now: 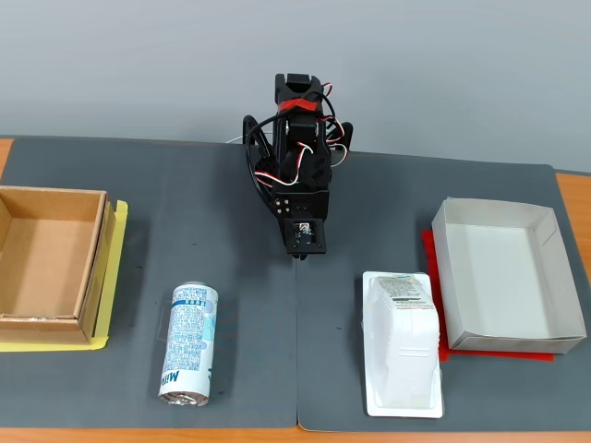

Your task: Pick the can and put it in the brown box

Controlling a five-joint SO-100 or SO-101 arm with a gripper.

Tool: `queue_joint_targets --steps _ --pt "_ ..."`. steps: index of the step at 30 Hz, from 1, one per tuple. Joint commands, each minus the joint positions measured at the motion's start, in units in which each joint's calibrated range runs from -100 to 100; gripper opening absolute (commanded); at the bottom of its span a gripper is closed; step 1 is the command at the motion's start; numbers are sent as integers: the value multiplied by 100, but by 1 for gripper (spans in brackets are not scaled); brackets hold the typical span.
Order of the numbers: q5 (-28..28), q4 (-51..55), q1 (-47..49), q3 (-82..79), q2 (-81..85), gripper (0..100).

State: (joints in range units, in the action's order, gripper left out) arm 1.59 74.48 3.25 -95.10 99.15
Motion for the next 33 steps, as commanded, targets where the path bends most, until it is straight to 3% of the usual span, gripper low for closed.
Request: queue_joint_targets --steps 1,33 --pt "13 -7 -25 307 17 1" --pt "24 -102 -33 786 -220 1"
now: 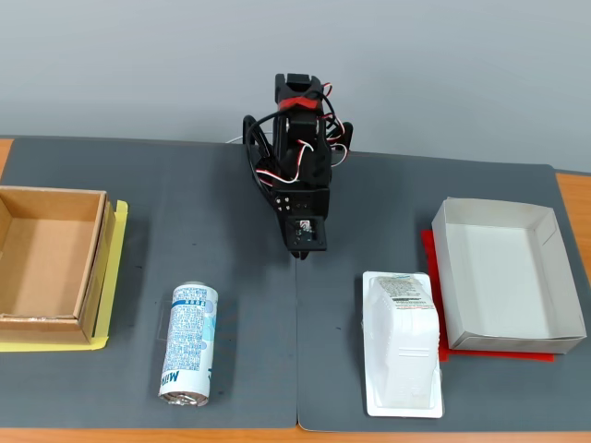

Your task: Pick the can and put it in the brown box

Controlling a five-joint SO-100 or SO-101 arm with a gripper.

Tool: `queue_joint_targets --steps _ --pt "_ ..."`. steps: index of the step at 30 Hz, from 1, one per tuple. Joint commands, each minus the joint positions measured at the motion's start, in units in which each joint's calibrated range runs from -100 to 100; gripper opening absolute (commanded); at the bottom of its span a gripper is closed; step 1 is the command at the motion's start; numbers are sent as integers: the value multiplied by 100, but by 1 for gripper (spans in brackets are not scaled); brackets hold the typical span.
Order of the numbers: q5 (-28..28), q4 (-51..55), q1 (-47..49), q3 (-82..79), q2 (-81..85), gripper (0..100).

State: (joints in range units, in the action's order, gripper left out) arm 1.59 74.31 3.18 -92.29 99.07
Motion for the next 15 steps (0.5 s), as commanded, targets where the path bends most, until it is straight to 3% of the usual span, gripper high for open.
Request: queue_joint_targets --steps 1,15 --pt "24 -93 -1 659 -348 1" --pt "29 -1004 -42 3229 -3397 1"
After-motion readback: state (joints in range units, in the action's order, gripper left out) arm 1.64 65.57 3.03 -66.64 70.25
